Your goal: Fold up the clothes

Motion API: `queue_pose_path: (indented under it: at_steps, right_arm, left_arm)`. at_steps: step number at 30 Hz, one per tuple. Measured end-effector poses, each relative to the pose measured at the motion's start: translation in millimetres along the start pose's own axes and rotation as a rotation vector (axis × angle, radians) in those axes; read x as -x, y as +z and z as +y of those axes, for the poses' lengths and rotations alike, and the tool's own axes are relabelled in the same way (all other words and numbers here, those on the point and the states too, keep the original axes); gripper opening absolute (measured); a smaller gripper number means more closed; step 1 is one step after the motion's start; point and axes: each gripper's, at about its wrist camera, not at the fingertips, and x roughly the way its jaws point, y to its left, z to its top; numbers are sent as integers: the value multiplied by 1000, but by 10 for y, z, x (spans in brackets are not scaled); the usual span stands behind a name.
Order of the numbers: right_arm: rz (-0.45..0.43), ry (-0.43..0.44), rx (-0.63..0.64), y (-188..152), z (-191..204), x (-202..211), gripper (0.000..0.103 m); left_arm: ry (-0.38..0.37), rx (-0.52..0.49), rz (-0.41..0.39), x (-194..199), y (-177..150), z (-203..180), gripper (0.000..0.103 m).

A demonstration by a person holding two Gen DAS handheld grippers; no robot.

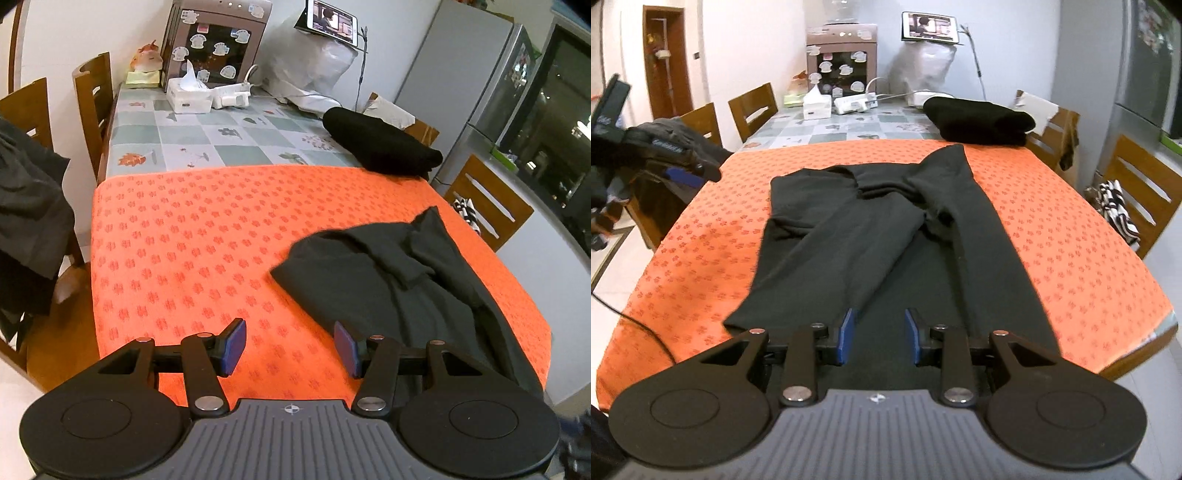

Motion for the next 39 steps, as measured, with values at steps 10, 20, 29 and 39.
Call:
queue_pose_path:
  at_steps: [10, 20, 29, 39]
  right_arm:
    - [6, -72, -45, -284, 668, -21, 35]
    - [21, -36, -26, -484, 1110, -142, 37]
    - [54, -32, 32, -555, 1296, -233, 37]
    - [15, -47, 47, -598, 1253, -225, 6]
  left_arm:
    - [-38, -12, 33, -447, 328, 238, 56]
    - [-82, -52, 101, -822, 272, 74, 55]
    - [-63, 70, 89, -943, 271, 157, 55]
    - [-57, 100, 19, -984, 271, 144, 14]
